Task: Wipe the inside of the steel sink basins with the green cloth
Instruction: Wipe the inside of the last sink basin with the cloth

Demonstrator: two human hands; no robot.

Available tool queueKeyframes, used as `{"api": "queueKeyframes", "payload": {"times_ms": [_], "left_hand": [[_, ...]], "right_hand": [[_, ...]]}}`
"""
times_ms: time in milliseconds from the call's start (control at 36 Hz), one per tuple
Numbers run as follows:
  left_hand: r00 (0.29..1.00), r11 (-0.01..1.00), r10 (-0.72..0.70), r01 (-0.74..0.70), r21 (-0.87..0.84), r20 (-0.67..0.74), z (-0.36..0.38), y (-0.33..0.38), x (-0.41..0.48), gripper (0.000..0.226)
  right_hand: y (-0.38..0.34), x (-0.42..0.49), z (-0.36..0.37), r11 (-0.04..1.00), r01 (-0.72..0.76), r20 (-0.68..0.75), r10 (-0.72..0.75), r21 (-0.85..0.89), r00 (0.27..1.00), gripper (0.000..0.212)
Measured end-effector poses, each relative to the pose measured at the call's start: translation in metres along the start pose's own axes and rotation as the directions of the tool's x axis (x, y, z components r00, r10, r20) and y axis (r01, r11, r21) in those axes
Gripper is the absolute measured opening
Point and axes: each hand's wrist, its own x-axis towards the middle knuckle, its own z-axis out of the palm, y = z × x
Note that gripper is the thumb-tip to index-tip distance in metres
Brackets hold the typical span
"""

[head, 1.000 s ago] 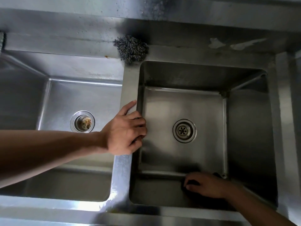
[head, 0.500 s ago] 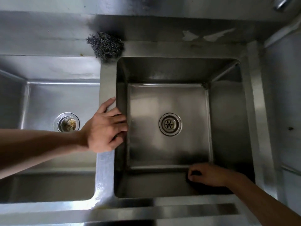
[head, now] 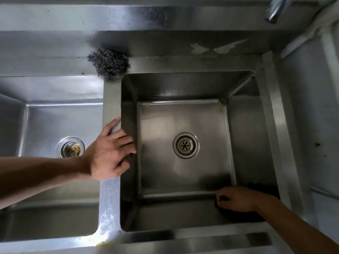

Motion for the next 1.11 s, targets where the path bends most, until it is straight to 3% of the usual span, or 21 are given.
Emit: {"api": "queueKeyframes", "payload": {"times_ms": [194, 278, 361, 417, 444, 500, 556, 639, 667, 722, 778, 861, 917, 972, 1028, 1111], "left_hand": [[0.999, 0.989, 0.015, -0.02, 0.147, 0.035, -0.001, 0.004, 0.003, 0.032], [0.992, 0.976, 0.078, -0.095, 0.196, 0.095, -0.003, 0.012, 0.009, 0.035], [0.974, 0.981, 0.157, -0.173, 0.09, 0.166, -0.004, 0.033, 0.026, 0.038], [0.94, 0.979, 0.188, -0.156, -0.131, 0.284, -0.002, 0.058, 0.047, 0.04], [0.917, 0.956, 0.181, -0.08, -0.282, 0.355, 0.004, 0.072, 0.058, 0.042], [0.866, 0.834, 0.142, 0.157, -0.529, 0.48, 0.017, 0.103, 0.079, 0.049], [0.848, 0.641, 0.069, 0.366, -0.674, 0.526, 0.03, 0.137, 0.103, 0.05], [0.754, 0.297, 0.047, 0.616, -0.73, 0.655, 0.036, 0.183, 0.139, 0.042], [0.715, 0.215, 0.092, 0.665, -0.715, 0.693, 0.039, 0.196, 0.149, 0.044], [0.708, 0.09, 0.161, 0.683, -0.725, 0.687, 0.051, 0.212, 0.158, 0.048], [0.735, -0.047, 0.188, 0.67, -0.741, 0.652, 0.061, 0.222, 0.159, 0.056], [0.706, -0.208, 0.176, 0.708, -0.675, 0.686, 0.064, 0.235, 0.161, 0.06], [0.712, -0.142, 0.103, 0.701, -0.699, 0.694, 0.064, 0.24, 0.164, 0.042], [0.738, -0.001, 0.059, 0.673, -0.739, 0.672, 0.067, 0.242, 0.164, 0.028], [0.734, 0.075, 0.039, 0.675, -0.734, 0.678, 0.072, 0.242, 0.162, 0.027], [0.725, 0.096, -0.031, 0.687, -0.72, 0.688, 0.081, 0.245, 0.164, 0.028]], "right_hand": [[-0.004, 0.01, 0.011, 0.999, -0.004, -0.076, 0.001, -0.032, 0.997, 0.008], [-0.013, -0.008, 0.015, 0.996, 0.066, -0.166, -0.055, 0.059, 0.985, 0.019], [-0.019, -0.022, 0.018, 0.978, 0.15, -0.233, -0.113, 0.147, 0.966, 0.012], [-0.023, -0.029, 0.019, 0.957, 0.208, -0.28, -0.147, 0.203, 0.949, 0.023], [-0.025, -0.032, 0.019, 0.945, 0.235, -0.307, -0.159, 0.229, 0.939, 0.027], [-0.031, -0.037, 0.02, 0.921, 0.287, -0.381, -0.173, 0.264, 0.908, 0.029], [-0.035, -0.04, 0.024, 0.904, 0.338, -0.474, -0.185, 0.26, 0.861, 0.031], [-0.041, -0.041, 0.032, 0.875, 0.425, -0.591, -0.22, 0.233, 0.776, 0.033], [-0.041, -0.043, 0.035, 0.857, 0.46, -0.625, -0.231, 0.231, 0.746, 0.033], [-0.044, -0.046, 0.037, 0.832, 0.518, -0.695, -0.253, 0.198, 0.672, 0.028], [-0.043, -0.052, 0.04, 0.829, 0.544, -0.78, -0.256, 0.127, 0.571, 0.02], [-0.035, -0.066, 0.044, 0.887, 0.461, -0.939, -0.182, -0.029, 0.29, 0.016], [-0.02, -0.074, 0.043, 0.945, 0.318, -0.988, -0.118, -0.08, 0.103, 0.018], [0.001, -0.078, 0.038, 0.991, 0.13, -0.999, -0.041, -0.04, 0.002, 0.018], [0.023, -0.079, 0.034, 0.997, -0.023, -0.997, 0.077, 0.077, 0.009, 0.025], [0.043, -0.075, 0.032, 0.975, -0.104, -0.977, 0.205, 0.198, 0.058, 0.042]]}}
